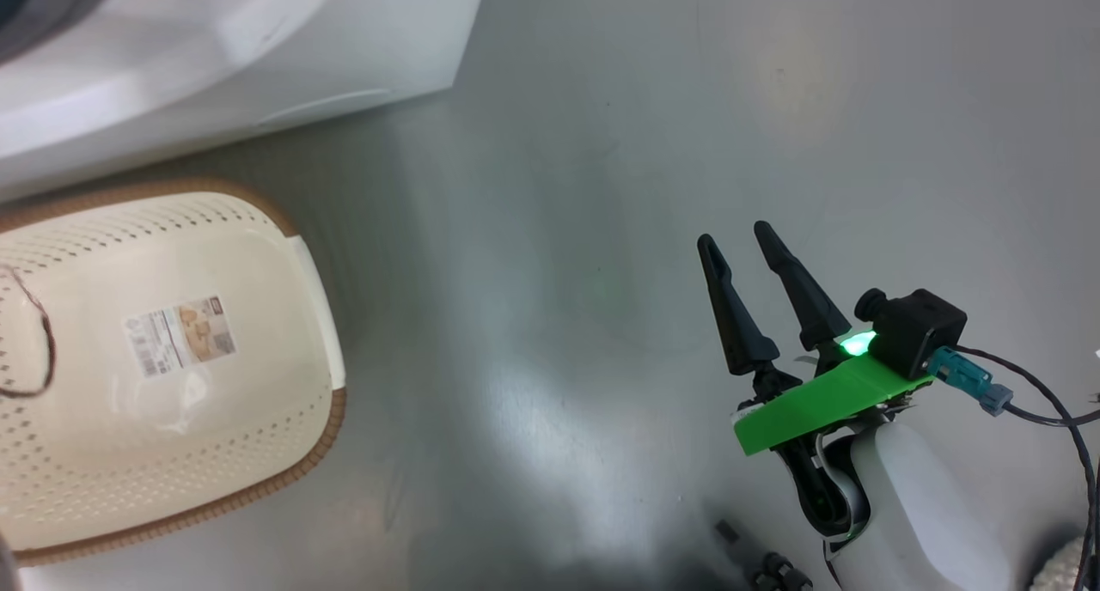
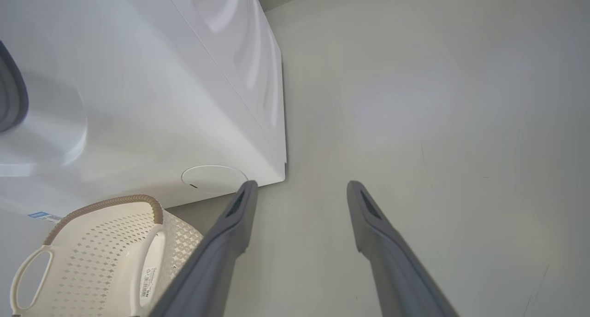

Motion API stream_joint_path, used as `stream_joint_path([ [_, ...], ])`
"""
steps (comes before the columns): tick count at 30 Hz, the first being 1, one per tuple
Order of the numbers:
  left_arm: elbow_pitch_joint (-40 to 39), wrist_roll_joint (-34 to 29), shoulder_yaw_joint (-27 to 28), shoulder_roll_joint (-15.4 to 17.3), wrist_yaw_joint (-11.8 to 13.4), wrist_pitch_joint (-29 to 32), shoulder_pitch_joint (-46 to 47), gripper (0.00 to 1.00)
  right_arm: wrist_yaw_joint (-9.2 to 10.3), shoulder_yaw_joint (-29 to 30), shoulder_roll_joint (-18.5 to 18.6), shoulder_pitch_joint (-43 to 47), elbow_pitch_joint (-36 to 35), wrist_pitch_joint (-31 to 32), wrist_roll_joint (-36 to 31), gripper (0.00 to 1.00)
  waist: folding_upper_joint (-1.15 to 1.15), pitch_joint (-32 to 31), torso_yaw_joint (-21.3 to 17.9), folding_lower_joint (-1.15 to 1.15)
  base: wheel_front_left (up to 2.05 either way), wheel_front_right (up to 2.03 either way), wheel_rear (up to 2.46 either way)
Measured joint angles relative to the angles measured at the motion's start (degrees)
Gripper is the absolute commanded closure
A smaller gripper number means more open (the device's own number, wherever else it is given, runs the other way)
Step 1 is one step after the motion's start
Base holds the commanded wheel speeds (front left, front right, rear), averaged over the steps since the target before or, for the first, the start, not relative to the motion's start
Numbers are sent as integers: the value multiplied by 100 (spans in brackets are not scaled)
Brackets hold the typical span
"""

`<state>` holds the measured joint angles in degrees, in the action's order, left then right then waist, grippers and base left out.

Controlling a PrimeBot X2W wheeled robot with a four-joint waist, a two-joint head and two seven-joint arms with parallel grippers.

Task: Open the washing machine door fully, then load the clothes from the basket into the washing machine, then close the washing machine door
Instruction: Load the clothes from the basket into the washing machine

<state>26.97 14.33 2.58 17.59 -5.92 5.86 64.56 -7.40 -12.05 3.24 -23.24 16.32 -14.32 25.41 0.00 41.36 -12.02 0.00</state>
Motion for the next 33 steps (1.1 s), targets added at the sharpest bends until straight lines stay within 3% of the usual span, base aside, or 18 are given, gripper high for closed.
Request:
stream_joint_path([
  [10, 446, 516, -166, 656, -134, 3, 1334, 100, 0, -127, -4, -88, -163, 0, 269, 0, 0, 629, -157, 0, 0, 0, 0],
  [14, 357, 705, -708, 1037, -140, 37, 1733, 100, 0, -198, -7, -219, -192, 0, 343, 0, 0, 899, -222, 0, 0, 0, 0],
  [23, 322, 1252, -1209, 1655, -140, -138, 2457, 100, 0, -288, -7, -344, -250, 0, 405, 0, 0, 1351, -365, 0, 0, 0, 0],
  [33, 792, 1543, -1612, 1786, -140, -19, 3172, 100, 0, -430, -9, -497, -255, 0, 559, 0, 0, 1446, -461, 0, 0, 0, 0],
])
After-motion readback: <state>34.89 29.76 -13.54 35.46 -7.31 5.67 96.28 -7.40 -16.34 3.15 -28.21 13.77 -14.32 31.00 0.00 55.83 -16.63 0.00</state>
